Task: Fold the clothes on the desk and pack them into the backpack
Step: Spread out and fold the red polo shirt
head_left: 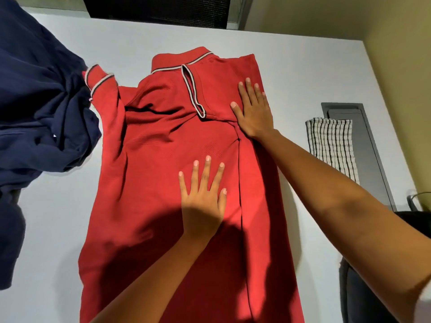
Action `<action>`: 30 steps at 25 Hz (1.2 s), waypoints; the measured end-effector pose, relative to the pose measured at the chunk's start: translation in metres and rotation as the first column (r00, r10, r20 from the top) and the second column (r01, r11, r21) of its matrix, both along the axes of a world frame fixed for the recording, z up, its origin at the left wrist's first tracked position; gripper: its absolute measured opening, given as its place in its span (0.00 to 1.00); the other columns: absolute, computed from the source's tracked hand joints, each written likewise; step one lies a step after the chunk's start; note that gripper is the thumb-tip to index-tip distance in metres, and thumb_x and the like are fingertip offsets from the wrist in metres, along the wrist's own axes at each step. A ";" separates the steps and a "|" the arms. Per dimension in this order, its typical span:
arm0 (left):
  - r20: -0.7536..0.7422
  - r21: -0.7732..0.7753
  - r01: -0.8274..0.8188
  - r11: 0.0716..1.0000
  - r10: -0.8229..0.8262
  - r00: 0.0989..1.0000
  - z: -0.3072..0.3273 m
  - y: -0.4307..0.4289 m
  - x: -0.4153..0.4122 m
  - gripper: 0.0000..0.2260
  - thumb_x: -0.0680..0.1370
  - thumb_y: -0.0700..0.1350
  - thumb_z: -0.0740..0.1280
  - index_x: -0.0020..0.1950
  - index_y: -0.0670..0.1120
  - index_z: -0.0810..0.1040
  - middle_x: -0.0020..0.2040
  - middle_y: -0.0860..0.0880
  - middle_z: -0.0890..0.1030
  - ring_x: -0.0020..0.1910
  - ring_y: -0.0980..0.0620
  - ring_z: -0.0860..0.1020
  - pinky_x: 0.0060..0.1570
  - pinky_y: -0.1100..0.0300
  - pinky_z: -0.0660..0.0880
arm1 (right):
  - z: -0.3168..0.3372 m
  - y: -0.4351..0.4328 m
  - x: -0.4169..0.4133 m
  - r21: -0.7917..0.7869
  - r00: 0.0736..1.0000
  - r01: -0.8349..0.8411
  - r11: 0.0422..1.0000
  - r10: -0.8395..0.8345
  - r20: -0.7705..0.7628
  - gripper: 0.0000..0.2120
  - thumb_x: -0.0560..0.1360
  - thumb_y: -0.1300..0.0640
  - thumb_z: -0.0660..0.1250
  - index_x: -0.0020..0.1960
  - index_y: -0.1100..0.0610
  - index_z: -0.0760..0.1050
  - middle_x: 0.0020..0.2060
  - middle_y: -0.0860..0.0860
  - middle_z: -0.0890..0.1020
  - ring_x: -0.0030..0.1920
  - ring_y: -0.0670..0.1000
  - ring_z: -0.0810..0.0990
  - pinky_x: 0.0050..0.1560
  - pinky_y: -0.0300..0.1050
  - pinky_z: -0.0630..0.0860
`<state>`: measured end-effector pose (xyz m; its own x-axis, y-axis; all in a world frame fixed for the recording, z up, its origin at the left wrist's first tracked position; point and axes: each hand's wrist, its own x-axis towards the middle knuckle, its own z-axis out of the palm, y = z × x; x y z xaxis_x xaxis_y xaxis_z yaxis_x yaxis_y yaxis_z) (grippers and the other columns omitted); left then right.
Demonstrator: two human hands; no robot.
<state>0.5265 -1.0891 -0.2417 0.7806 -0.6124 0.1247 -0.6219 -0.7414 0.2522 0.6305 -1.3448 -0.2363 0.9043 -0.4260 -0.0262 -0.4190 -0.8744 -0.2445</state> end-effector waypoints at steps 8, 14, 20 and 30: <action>-0.267 -0.180 0.005 0.984 -0.054 0.962 0.021 0.050 -0.005 0.24 0.79 0.53 0.53 0.76 0.51 0.64 0.76 0.50 0.63 0.75 0.52 0.62 0.75 0.42 0.49 | 0.008 0.100 -0.188 0.214 0.995 0.018 0.977 -0.038 0.087 0.30 0.82 0.46 0.48 0.79 0.61 0.49 0.79 0.54 0.49 0.79 0.51 0.45 0.77 0.53 0.49; -0.084 -0.006 0.195 0.981 -0.195 0.977 0.016 0.114 -0.039 0.26 0.79 0.52 0.55 0.77 0.49 0.62 0.78 0.50 0.61 0.76 0.51 0.58 0.75 0.42 0.50 | 0.009 0.192 -0.288 0.134 0.999 0.043 0.990 -0.044 0.005 0.28 0.82 0.46 0.48 0.79 0.56 0.49 0.79 0.50 0.50 0.79 0.50 0.44 0.77 0.51 0.46; -0.082 0.089 0.327 0.941 -0.320 0.944 0.010 0.133 -0.090 0.29 0.79 0.53 0.56 0.79 0.48 0.56 0.80 0.51 0.54 0.78 0.51 0.53 0.74 0.40 0.53 | 0.013 0.199 -0.326 -0.107 0.995 -0.037 0.994 0.026 -0.095 0.29 0.82 0.43 0.51 0.79 0.51 0.51 0.79 0.48 0.52 0.79 0.52 0.49 0.75 0.59 0.54; -0.161 0.102 0.280 0.955 -0.261 0.952 0.016 0.124 -0.136 0.26 0.80 0.54 0.53 0.78 0.48 0.58 0.79 0.52 0.56 0.78 0.50 0.54 0.74 0.41 0.51 | 0.017 0.183 -0.365 -0.058 0.997 0.040 0.998 -0.044 -0.065 0.30 0.81 0.40 0.46 0.79 0.51 0.52 0.79 0.50 0.52 0.79 0.53 0.47 0.76 0.58 0.50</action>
<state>0.3900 -0.9647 -0.2261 0.5876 -0.8065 -0.0658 -0.7670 -0.5810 0.2721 0.2652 -1.1613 -0.2189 0.8828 -0.4658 -0.0606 -0.4691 -0.8675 -0.1655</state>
